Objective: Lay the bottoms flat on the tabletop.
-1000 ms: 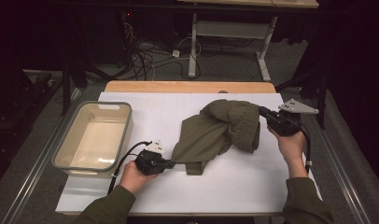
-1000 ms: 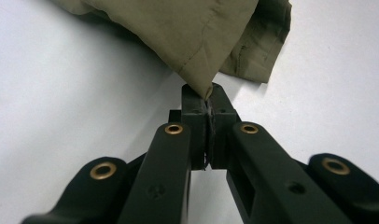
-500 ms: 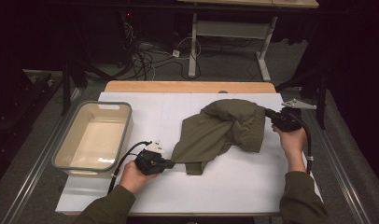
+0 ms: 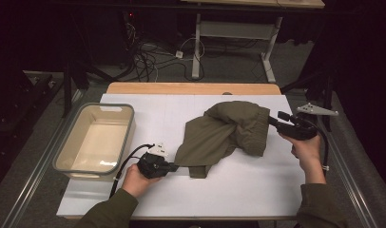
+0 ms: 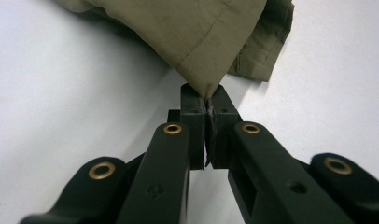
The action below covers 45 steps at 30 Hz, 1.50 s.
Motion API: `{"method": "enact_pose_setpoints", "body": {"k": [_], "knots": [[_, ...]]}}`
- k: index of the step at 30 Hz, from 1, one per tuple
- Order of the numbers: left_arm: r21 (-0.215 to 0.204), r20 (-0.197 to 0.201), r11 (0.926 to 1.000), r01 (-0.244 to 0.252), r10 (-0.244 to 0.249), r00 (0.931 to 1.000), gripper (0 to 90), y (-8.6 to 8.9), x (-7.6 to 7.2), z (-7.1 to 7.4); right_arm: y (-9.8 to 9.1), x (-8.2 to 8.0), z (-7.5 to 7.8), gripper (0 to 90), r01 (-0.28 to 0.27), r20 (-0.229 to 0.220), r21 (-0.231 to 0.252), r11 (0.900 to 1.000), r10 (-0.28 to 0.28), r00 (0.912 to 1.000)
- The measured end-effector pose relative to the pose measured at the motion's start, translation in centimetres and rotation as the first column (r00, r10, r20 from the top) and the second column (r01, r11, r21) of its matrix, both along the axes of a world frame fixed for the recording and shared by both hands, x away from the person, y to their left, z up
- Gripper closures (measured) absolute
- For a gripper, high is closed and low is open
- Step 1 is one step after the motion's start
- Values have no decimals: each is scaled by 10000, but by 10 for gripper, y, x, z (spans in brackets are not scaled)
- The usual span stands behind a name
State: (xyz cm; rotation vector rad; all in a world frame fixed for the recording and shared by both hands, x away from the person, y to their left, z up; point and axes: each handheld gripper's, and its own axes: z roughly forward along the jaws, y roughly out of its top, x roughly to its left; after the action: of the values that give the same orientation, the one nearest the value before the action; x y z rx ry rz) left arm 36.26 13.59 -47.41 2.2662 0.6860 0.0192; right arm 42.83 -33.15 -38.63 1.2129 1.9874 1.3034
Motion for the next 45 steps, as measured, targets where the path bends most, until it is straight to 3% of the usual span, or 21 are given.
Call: {"method": "enact_pose_setpoints", "body": {"k": [4, 9, 17, 23, 28, 32, 38, 42, 45], "knots": [[1, -11, 10000, -24, 24, 10000, 819, 0, 0, 0, 7, -18, 2, 431, -623, -6, -93, 9980, 623, 9981], [-5, -7, 10000, -16, 16, 10000, 808, 1, 0, 0, 18, -32, -10, 395, -1126, -399, -547, 9921, 1105, 9931], [-60, 83, 9991, -431, 432, 9990, 464, 2, -1, 1, 19, -56, -37, 364, -1552, -1046, -837, 9843, 1462, 9837], [-92, 54, 9986, -512, 513, 9987, 302, -2, -1, -1, 19, -70, -57, 363, -1709, -1510, -730, 9826, 1585, 9757], [-162, 52, 9982, -581, 582, 9983, 214, -1, -2, -1, 26, -70, -67, 382, -2014, -1691, -514, 9782, 1903, 9671], [-174, 56, 9979, -627, 628, 9980, 142, 0, -3, 1, 27, -68, -71, 416, -1927, -1710, -506, 9800, 1816, 9684], [-259, -2, 9979, -600, 600, 9982, 139, 3, -8, 4, 26, -63, -73, 536, -1797, -1693, -325, 9832, 1718, 9705], [-293, 53, 9983, -506, 508, 9987, 135, 9, -21, 3, 27, -60, -74, 593, -1848, -1661, -309, 9823, 1772, 9701], [-192, -105, 9979, -611, 609, 9981, 55, 15, -28, -1, 26, -60, -74, 634, -1838, -1641, -256, 9826, 1772, 9704]]}}
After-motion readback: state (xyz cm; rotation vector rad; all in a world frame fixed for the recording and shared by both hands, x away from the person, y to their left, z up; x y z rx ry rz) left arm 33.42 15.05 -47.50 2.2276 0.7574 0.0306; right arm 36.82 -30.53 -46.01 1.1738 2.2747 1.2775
